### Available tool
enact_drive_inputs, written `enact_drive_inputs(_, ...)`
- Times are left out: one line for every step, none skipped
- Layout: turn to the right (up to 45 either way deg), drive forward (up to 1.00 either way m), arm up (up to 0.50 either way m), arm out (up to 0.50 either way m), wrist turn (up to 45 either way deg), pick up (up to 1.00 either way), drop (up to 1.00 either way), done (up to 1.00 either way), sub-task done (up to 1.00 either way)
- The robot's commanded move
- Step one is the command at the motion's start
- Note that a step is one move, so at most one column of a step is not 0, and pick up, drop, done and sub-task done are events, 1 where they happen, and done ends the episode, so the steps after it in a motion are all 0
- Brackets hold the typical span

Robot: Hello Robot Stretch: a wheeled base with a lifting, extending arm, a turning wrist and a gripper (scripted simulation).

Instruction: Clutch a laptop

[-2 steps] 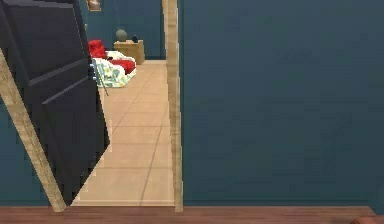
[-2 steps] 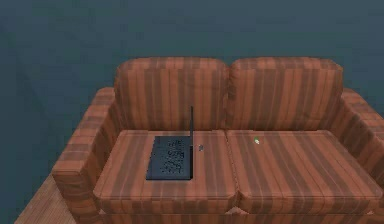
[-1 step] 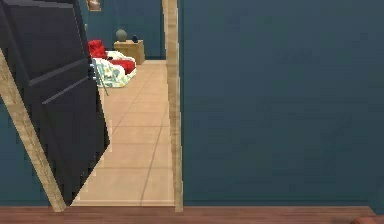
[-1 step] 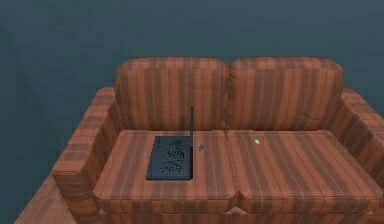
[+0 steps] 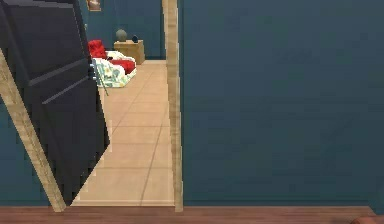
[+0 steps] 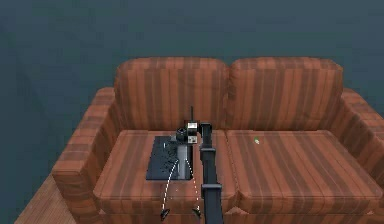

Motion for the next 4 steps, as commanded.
enact_drive_inputs(0.0, 0.00, 0.00, 0.00, 45.0, 0.00, 0.00, 0.00, 0.00)
enact_drive_inputs(0.0, 0.00, 0.00, 0.00, 45.0, 0.00, 0.00, 0.00, 0.00)
enact_drive_inputs(0.0, 0.00, 0.00, 0.00, 45.0, 0.00, 0.00, 0.00, 0.00)
enact_drive_inputs(0.0, 0.00, 0.00, 0.00, 36.0, 0.00, 0.00, 0.00, 0.00)
